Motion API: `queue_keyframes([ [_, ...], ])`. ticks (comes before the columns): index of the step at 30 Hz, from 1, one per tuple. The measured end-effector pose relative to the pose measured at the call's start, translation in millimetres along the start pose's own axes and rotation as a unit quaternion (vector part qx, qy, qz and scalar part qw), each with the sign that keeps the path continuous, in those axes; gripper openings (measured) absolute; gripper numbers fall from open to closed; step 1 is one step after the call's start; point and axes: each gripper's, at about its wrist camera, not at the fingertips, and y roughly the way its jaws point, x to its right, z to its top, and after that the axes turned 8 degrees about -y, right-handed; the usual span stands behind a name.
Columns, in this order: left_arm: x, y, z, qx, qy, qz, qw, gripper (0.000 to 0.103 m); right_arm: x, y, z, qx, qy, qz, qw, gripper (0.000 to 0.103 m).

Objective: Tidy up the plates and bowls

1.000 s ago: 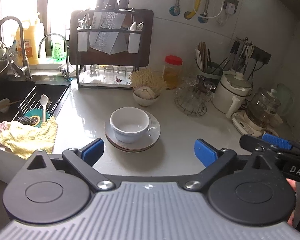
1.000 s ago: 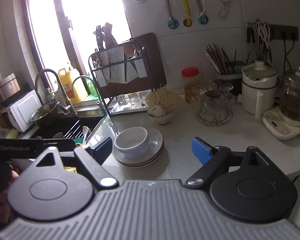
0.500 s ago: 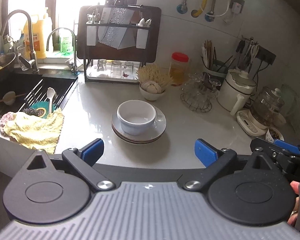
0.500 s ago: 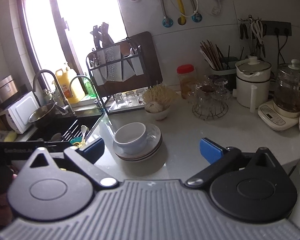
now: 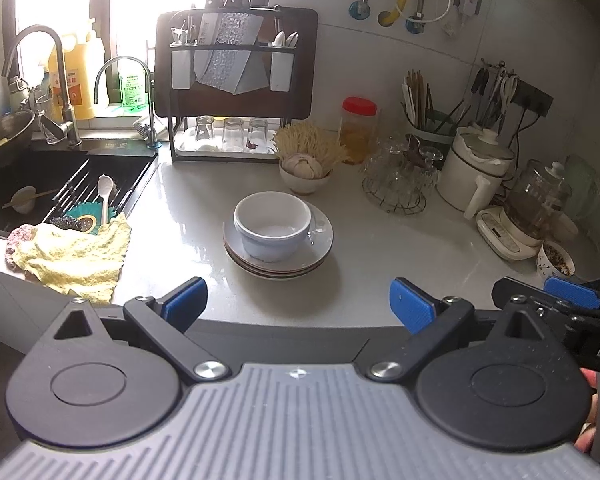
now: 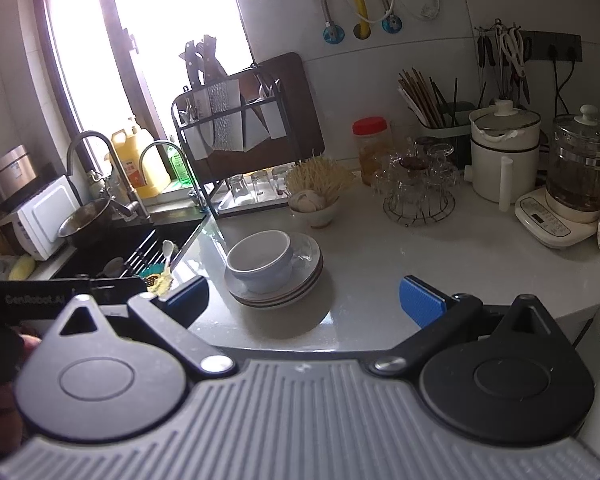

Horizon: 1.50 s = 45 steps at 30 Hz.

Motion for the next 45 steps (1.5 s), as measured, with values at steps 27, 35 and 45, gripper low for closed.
queue_keyframes([
  [27, -7, 29, -14, -0.011, 0.0, 0.057, 0.9983, 0.099, 7, 27, -17, -0.019, 0.006, -0.011, 1.0, 0.103],
  [35, -8, 41, -13, -0.017, 0.005, 0.052, 0.9985, 0.099, 6, 35, -15, -0.013, -0.002, -0.012, 1.0, 0.103],
  [45, -12, 57, -4, -0.028, -0.008, 0.053, 0.9982, 0.099, 7, 46, -7, -0.022, -0.009, -0.007, 1.0, 0.103],
])
